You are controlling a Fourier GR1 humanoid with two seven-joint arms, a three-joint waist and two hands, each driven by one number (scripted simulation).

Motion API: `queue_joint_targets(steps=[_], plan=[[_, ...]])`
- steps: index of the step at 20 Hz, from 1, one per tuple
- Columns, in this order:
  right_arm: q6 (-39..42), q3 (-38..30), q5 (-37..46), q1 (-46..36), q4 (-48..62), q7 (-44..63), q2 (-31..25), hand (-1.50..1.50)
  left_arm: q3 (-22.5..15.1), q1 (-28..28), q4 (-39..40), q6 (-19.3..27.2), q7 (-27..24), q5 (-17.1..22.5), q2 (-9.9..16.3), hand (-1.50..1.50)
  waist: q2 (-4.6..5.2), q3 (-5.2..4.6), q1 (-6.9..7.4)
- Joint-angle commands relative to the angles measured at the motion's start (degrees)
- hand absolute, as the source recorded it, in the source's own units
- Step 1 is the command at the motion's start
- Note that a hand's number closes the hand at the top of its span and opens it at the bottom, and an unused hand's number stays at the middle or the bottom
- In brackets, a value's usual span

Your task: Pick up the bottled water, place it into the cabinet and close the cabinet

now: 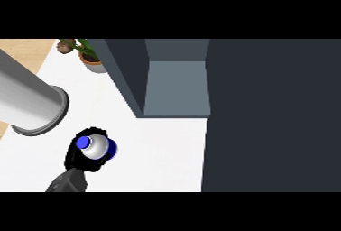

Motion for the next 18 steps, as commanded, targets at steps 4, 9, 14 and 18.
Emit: queue_joint_targets(steps=[4,9,14,18], plan=[[-0.1,1.8,1.9,-1.2,2.8,-2.1,0.8,-1.5,-2.9,7.1,-18.6,0.8,10.1,4.4,-2.8,1.5,-0.07,0.04,0.33],[-0.2,-0.2,-1.0,-0.8,0.8,-0.2,-0.6,-1.5,-7.6,12.8,-34.5,6.5,18.5,5.0,-7.1,1.5,-0.07,0.05,0.38],[-1.2,4.3,0.9,-0.6,0.0,0.8,0.6,-1.5,-13.3,13.7,-44.9,13.8,22.0,6.4,-7.7,1.5,0.06,-0.01,-0.04],[-1.9,4.1,-0.1,-1.3,-0.6,2.6,0.5,-1.5,-17.2,9.7,-48.2,21.3,24.0,6.1,-7.8,1.5,0.12,-0.03,-0.2]])
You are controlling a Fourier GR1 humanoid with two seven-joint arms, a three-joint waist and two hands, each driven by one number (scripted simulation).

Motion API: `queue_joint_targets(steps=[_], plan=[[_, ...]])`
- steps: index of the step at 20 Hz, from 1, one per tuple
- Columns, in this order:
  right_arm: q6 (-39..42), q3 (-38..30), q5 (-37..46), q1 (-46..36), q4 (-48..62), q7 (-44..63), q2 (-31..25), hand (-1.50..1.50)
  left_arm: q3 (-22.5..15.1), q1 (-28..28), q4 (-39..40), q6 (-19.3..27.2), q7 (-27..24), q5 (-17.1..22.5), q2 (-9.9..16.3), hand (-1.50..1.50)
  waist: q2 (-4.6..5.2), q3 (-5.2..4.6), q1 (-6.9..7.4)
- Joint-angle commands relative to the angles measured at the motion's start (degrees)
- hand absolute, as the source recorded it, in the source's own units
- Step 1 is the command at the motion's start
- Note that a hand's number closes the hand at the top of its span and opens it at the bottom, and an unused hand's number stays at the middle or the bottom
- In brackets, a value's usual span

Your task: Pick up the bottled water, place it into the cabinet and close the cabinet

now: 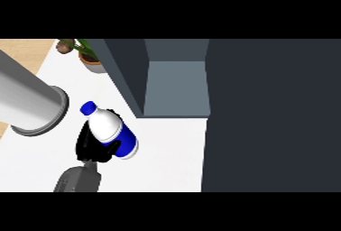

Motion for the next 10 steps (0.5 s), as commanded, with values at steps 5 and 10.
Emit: queue_joint_targets(steps=[5,10], plan=[[-0.4,-0.5,-1.8,-3.3,1.7,1.8,-0.1,-1.5,-10.1,-8.6,-6.5,17.5,4.7,1.1,-0.3,1.5,0.17,-0.03,-0.38],[0.2,2.0,0.6,1.1,1.2,-1.9,-1.0,-1.5,-15.2,-15.8,-2.0,26.3,3.7,0.2,-0.3,1.5,0.15,-0.04,-0.82]])
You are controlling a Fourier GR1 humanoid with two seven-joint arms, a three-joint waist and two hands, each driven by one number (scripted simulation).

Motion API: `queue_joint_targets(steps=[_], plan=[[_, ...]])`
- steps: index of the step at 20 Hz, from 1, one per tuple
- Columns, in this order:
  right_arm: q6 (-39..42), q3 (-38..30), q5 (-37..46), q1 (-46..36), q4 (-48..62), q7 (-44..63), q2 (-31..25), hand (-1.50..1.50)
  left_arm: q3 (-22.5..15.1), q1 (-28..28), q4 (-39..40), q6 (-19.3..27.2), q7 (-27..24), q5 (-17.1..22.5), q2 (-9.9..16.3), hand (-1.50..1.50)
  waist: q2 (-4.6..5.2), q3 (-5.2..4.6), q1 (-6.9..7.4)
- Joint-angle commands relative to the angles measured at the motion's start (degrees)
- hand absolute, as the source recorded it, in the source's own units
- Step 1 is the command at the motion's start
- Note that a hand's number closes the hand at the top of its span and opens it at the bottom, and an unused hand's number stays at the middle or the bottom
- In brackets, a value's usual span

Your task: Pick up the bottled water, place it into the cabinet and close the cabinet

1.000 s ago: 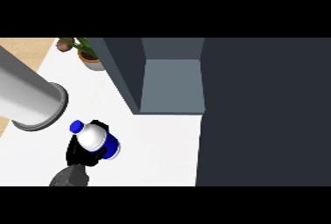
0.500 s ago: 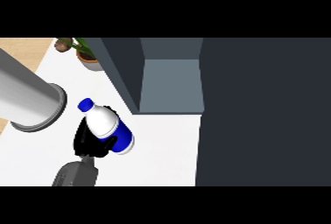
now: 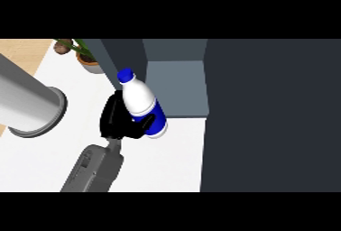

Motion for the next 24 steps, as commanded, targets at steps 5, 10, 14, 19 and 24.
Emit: queue_joint_targets(steps=[5,10,14,19,24], plan=[[-1.8,-0.1,-2.7,-2.4,-3.8,5.2,0.0,-1.5,-2.9,-13.5,7.6,10.9,-0.2,-4.3,0.0,1.5,0.14,-0.02,-0.13],[0.3,-0.1,-1.4,-1.4,3.1,-1.7,0.0,-1.5,-6.7,-21.7,15.2,17.4,-1.2,-3.7,0.0,1.5,0.18,0.0,-0.71],[-0.5,-0.5,-1.8,-0.6,0.7,-0.2,-0.8,-1.5,-6.2,-29.1,23.8,19.3,-2.1,-3.1,0.0,1.5,0.24,-0.01,-0.9],[-1.4,-0.2,-1.5,-3.6,-0.8,2.6,-0.6,-1.5,-3.7,-38.0,38.6,21.2,-7.7,-2.0,0.0,1.5,0.66,-0.02,-2.01],[-1.4,0.9,-2.0,-4.0,-1.0,3.0,-0.2,-1.5,0.4,-42.9,48.8,20.2,-10.7,-3.8,1.0,1.5,0.93,-0.03,-2.14]])
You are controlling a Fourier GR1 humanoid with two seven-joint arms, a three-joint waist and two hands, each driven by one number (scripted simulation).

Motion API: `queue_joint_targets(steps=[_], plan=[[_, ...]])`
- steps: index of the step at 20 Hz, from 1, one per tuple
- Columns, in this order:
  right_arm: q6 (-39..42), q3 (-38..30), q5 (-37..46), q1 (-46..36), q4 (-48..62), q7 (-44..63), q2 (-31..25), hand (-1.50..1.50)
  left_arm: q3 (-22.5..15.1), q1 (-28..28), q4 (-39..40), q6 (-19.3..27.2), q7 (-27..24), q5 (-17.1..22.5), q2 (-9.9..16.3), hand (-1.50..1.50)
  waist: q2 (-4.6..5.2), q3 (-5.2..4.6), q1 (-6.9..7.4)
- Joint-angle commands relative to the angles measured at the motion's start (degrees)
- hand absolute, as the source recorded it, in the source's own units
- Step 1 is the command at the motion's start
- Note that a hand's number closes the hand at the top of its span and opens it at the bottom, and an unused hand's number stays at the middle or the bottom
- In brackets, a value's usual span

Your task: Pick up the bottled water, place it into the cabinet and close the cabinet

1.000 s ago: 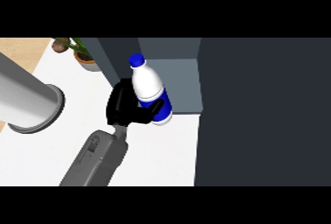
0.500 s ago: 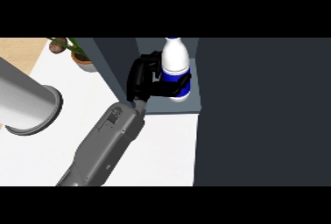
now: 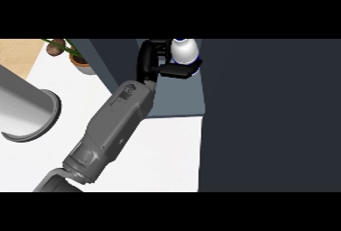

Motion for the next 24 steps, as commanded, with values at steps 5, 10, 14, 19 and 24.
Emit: queue_joint_targets(steps=[5,10,14,19,24], plan=[[0.3,1.0,0.5,0.7,0.1,-0.2,-0.6,-1.5,2.7,-6.9,15.8,1.5,-4.9,-2.3,-0.2,1.5,0.38,-0.02,-0.7],[1.0,0.8,0.1,-0.7,3.4,-2.2,0.0,-1.5,2.8,-7.4,20.9,4.0,-8.8,-3.4,-0.2,1.5,0.8,0.0,-1.33],[-0.3,0.4,0.7,-2.8,4.5,-0.8,0.6,-1.5,1.3,-9.2,24.5,8.6,-8.6,-6.6,0.1,1.5,0.74,0.0,-0.68],[2.6,-0.8,-1.5,-0.8,1.7,-1.9,-2.0,-1.5,1.7,-9.2,28.1,9.4,-9.5,-7.6,3.8,1.5,1.11,-0.03,-1.97],[0.8,2.2,1.1,-0.1,2.4,-2.2,-0.2,-1.5,1.3,-9.4,30.0,14.4,-9.9,-8.7,1.8,-1.5,1.1,-0.06,-2.01]])
